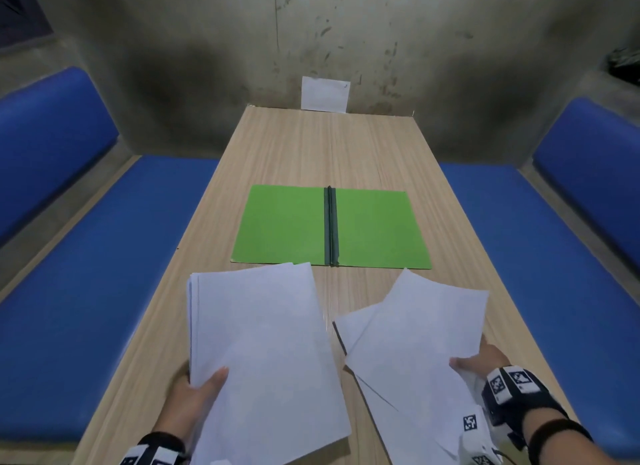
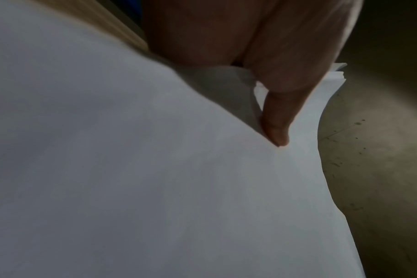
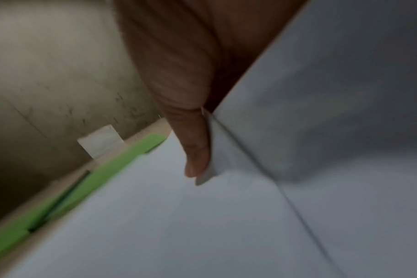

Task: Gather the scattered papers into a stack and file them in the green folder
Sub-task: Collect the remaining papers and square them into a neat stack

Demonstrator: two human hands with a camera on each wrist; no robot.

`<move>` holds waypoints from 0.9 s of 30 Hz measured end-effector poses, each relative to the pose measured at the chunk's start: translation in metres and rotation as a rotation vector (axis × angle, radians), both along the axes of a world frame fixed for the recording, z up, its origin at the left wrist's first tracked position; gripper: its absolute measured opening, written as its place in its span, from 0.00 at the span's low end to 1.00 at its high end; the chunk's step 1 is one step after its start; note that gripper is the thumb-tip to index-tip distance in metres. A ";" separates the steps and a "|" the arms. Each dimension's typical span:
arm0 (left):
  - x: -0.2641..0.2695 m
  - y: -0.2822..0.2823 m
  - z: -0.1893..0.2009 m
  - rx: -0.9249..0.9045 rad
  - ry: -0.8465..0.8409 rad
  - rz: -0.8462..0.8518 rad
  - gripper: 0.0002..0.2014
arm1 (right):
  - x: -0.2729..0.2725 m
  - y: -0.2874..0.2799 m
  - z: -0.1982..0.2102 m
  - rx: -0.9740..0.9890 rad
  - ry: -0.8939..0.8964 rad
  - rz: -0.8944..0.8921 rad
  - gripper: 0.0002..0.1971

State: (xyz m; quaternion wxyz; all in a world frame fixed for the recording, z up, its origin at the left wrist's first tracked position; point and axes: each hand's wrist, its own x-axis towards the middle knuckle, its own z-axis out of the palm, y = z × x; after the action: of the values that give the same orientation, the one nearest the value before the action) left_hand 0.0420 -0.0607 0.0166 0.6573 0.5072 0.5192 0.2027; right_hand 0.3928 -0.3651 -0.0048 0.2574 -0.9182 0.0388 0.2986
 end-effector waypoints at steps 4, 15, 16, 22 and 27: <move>0.003 0.000 -0.006 0.010 0.012 -0.035 0.19 | -0.002 -0.004 0.028 0.339 -0.085 -0.198 0.16; 0.029 -0.011 -0.002 -0.084 -0.026 -0.126 0.19 | -0.057 0.038 0.092 0.954 0.082 -0.187 0.17; 0.032 -0.012 0.000 -0.090 -0.038 -0.150 0.19 | -0.064 0.043 0.085 0.961 0.132 -0.173 0.20; 0.044 -0.019 0.015 -0.178 -0.097 -0.232 0.26 | -0.096 0.065 0.052 0.894 0.206 -0.173 0.21; 0.045 -0.025 0.024 -0.198 -0.157 -0.281 0.28 | -0.110 0.069 0.045 0.859 0.300 -0.110 0.15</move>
State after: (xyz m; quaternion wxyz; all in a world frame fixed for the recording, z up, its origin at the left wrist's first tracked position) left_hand 0.0867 -0.0854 0.0404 0.7645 0.4901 0.4077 0.0959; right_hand 0.2826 -0.2963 0.0399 0.6218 -0.6714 -0.0031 0.4032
